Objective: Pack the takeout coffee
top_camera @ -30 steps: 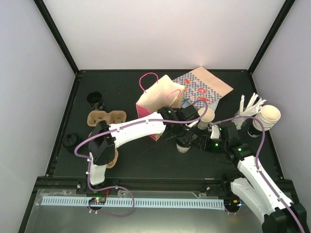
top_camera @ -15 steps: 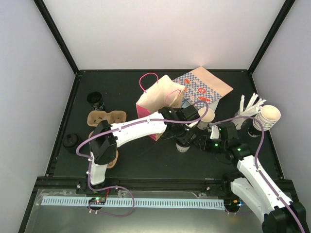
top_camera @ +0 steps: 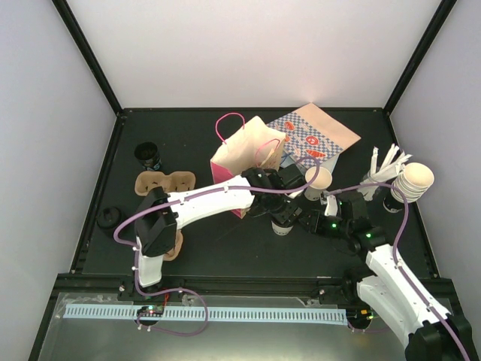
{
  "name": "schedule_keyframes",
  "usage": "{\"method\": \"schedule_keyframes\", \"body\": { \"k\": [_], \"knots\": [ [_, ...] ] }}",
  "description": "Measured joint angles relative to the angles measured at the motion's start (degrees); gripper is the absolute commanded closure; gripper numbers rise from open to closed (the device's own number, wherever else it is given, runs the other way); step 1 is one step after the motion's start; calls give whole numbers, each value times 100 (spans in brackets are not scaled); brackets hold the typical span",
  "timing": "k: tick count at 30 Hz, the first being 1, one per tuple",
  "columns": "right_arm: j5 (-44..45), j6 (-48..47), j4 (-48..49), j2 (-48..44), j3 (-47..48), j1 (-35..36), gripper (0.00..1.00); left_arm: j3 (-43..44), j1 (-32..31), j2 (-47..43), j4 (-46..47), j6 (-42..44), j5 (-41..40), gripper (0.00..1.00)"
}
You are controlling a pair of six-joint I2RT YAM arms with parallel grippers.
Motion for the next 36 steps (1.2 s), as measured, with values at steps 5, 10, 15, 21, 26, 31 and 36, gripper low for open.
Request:
{"method": "schedule_keyframes", "body": {
  "k": [5,10,15,21,26,31,36],
  "knots": [
    [11,111,192,-20,-125,20,72,-105,0,-52,98,-7,-46,32],
    [256,260,256,-55,-120,223,72,-188,4,-98,173,-24,-72,32],
    [719,345,96,-33,70,509,72,-227,17,-122,201,-52,-81,32],
    [962,282,-256,66,323,601,62,-232,17,-125,229,-63,-79,32],
    [1069,90,-763,201,678,603,57,-232,9,-125,267,-87,-76,32],
    [1357,-210,-1311,254,1373,603,56,-229,9,-122,275,-116,-79,29],
    [1648,-417,-1486,278,1729,601,56,-166,7,-103,221,-129,-79,13]
  ]
}}
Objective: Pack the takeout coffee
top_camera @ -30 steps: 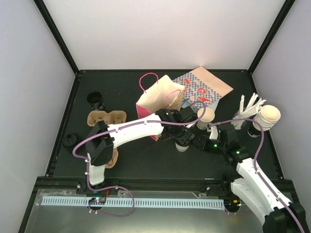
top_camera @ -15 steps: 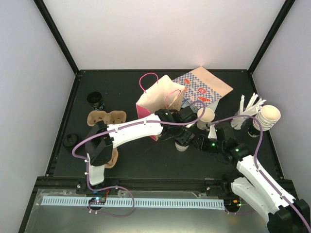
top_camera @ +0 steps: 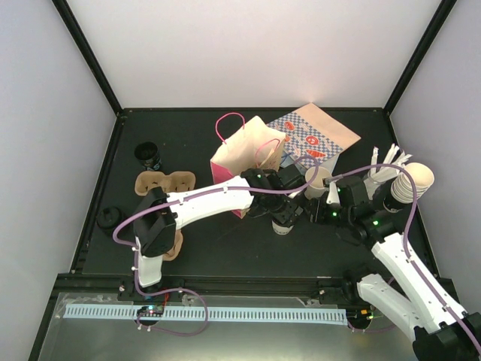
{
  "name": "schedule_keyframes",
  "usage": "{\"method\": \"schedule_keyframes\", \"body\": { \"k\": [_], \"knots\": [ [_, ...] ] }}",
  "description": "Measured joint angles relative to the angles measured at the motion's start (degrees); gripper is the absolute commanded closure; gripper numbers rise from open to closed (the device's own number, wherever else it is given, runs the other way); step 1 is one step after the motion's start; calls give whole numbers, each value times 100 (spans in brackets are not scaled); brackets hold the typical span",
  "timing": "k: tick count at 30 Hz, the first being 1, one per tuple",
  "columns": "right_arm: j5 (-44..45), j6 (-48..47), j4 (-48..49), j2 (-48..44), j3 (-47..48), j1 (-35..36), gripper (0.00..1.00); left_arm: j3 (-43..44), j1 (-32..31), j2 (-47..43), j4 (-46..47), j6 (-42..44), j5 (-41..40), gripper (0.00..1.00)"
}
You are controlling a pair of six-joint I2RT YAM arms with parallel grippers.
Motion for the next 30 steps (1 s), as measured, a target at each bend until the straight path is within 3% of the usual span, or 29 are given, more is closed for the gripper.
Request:
{"method": "schedule_keyframes", "body": {
  "k": [7,30],
  "knots": [
    [203,-63,-236,-48,2,2,55,280,-26,90,-343,-4,22,1],
    [225,-247,-442,-140,98,2,51,577,-46,-525,-835,-50,-96,1]
  ]
}}
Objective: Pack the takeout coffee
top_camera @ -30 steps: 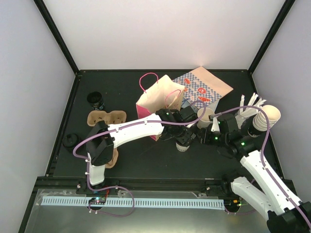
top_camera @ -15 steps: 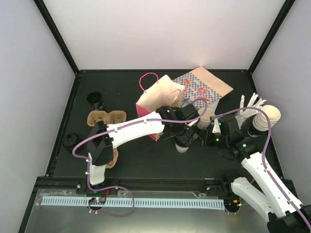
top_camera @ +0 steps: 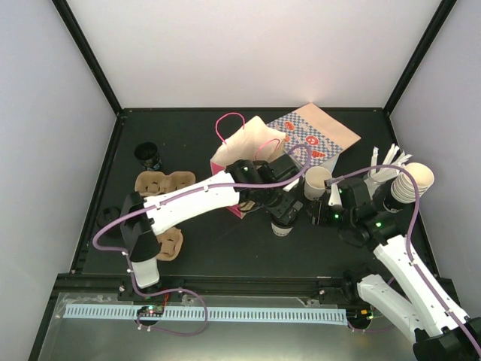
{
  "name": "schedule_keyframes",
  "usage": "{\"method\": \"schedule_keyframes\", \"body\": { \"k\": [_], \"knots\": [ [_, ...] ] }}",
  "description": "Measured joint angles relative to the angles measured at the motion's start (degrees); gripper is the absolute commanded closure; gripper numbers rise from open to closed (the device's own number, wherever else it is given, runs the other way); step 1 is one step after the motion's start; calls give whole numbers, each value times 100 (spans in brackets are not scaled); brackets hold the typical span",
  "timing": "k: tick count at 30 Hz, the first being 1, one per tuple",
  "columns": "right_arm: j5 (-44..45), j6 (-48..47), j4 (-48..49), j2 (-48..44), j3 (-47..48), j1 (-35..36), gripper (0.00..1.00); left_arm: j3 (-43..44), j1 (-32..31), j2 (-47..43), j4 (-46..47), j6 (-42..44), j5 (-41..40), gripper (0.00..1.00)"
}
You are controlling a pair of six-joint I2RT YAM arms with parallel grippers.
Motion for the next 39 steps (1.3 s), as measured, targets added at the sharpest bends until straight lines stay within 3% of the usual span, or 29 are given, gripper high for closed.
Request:
{"method": "schedule_keyframes", "body": {
  "k": [7,20,39],
  "knots": [
    [-22,-131,-9,105,52,0,49,-254,0,-417,24,-94,-52,1],
    [-20,-402,-101,404,343,0,47,-1475,179,-1495,494,-321,-127,1],
    [428,-409,-251,800,678,564,39,-2256,393,-1921,1193,-474,-39,1]
  ]
}}
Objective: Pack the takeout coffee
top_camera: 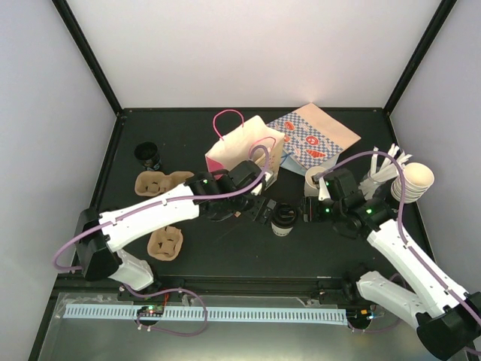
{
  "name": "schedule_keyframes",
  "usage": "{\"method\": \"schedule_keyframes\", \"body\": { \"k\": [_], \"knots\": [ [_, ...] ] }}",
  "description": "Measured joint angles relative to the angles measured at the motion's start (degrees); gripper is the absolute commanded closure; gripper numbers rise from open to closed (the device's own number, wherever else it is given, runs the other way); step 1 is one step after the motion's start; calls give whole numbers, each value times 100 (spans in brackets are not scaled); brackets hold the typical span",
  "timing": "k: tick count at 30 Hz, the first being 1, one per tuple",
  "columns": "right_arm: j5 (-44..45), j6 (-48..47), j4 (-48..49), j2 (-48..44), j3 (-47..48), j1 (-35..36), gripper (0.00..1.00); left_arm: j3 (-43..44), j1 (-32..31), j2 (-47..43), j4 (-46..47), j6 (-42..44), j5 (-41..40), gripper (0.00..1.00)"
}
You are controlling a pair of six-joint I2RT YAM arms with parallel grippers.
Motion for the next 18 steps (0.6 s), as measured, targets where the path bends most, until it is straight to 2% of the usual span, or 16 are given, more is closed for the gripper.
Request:
{"method": "schedule_keyframes", "body": {
  "k": [4,6,8,9,18],
  "knots": [
    [101,13,-35,66,17,125,31,-212,111,-127,129,-59,98,1],
    [162,13,-59,85,31,168,22,-284,151,-192,181,-81,138,1],
    [199,26,-81,90,57,212,5,-319,175,-238,219,-96,155,2],
    [208,-11,-94,90,76,234,1,-332,181,-260,240,-103,160,2],
    [354,15,-149,142,208,372,0,-424,201,-313,332,-107,199,2]
  ]
}}
